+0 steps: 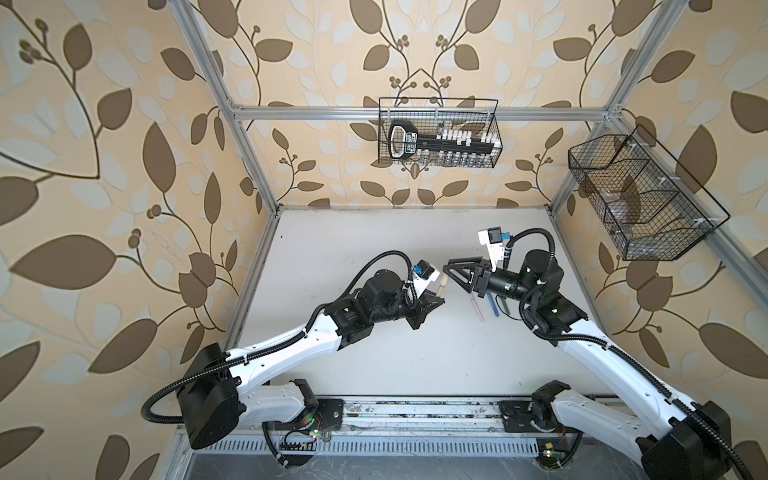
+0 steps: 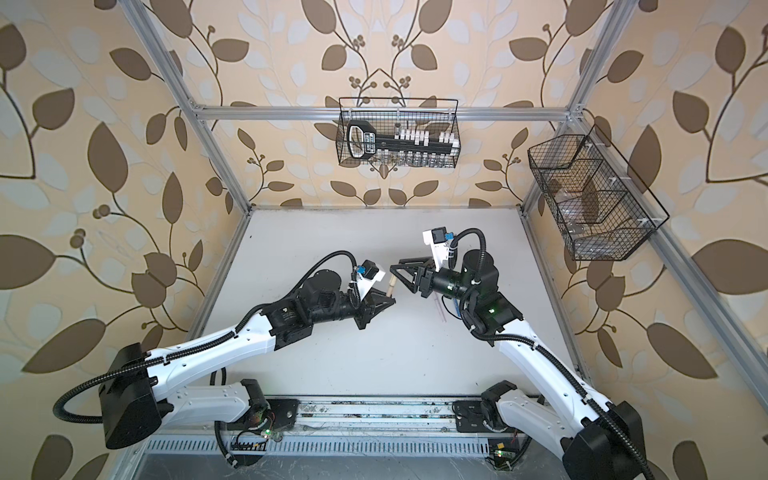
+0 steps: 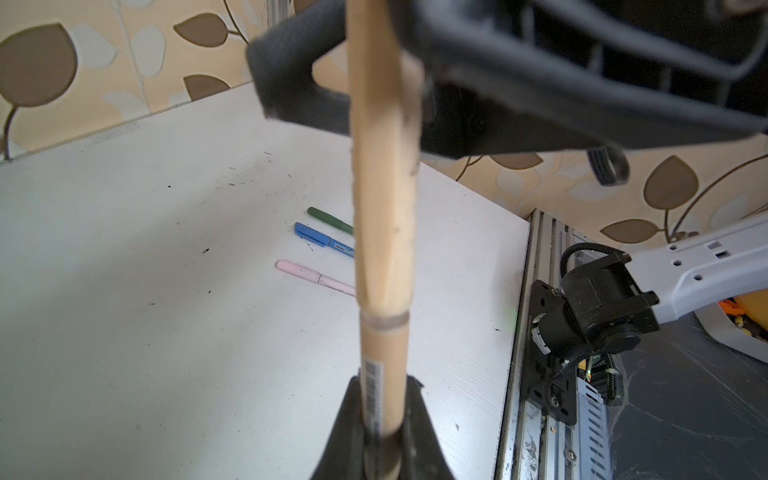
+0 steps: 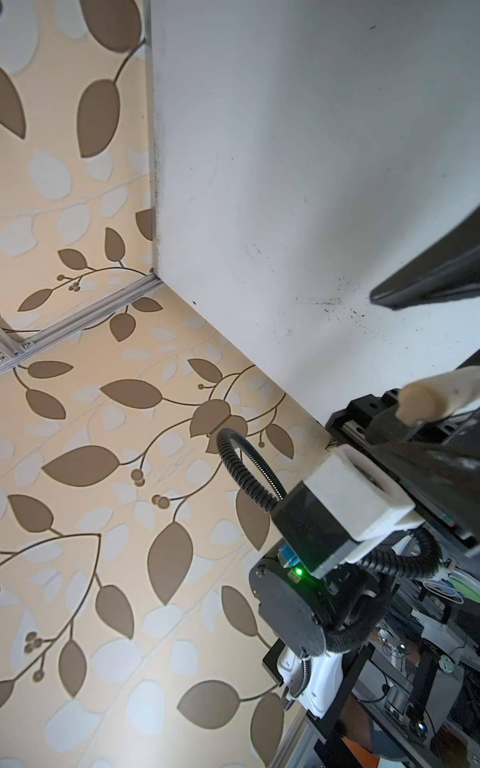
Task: Insert the pens into the pen caps
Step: 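Press the cap down onto the pen with the right gripper while the left holds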
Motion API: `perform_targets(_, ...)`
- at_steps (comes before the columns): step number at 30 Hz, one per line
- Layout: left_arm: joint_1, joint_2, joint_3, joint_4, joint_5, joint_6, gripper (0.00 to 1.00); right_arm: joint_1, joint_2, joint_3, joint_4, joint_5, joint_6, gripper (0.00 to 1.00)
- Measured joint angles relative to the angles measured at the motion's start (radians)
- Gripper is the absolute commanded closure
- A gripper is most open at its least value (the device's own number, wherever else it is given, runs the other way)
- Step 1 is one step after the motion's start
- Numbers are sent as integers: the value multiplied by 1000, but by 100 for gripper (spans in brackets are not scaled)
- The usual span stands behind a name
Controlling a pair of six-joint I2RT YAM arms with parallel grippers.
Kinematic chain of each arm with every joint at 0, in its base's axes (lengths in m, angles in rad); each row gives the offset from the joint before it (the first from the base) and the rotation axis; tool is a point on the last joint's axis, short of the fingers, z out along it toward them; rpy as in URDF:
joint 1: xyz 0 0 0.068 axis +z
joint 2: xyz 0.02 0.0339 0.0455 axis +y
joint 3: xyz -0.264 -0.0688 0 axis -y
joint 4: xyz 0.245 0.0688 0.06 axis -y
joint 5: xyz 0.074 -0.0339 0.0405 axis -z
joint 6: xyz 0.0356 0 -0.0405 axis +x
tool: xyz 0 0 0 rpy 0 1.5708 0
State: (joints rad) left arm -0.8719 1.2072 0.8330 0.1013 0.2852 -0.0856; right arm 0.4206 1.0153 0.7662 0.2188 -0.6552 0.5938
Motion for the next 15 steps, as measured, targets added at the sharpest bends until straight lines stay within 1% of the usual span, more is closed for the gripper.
perform_targets(4, 0, 0, 0, 0, 0, 0, 100, 4, 0, 0, 1, -10, -1, 53)
perform_targets(7, 0, 0, 0, 0, 0, 0, 100, 11, 0, 0, 3, -16, 0, 62)
perform_targets(12, 0, 0, 0, 0, 0, 1, 100, 19, 0, -1, 16, -25, 0, 77)
perform_targets(15, 0, -2, 3, -1, -6, 3, 100, 19, 0, -2, 22, -20, 2, 90)
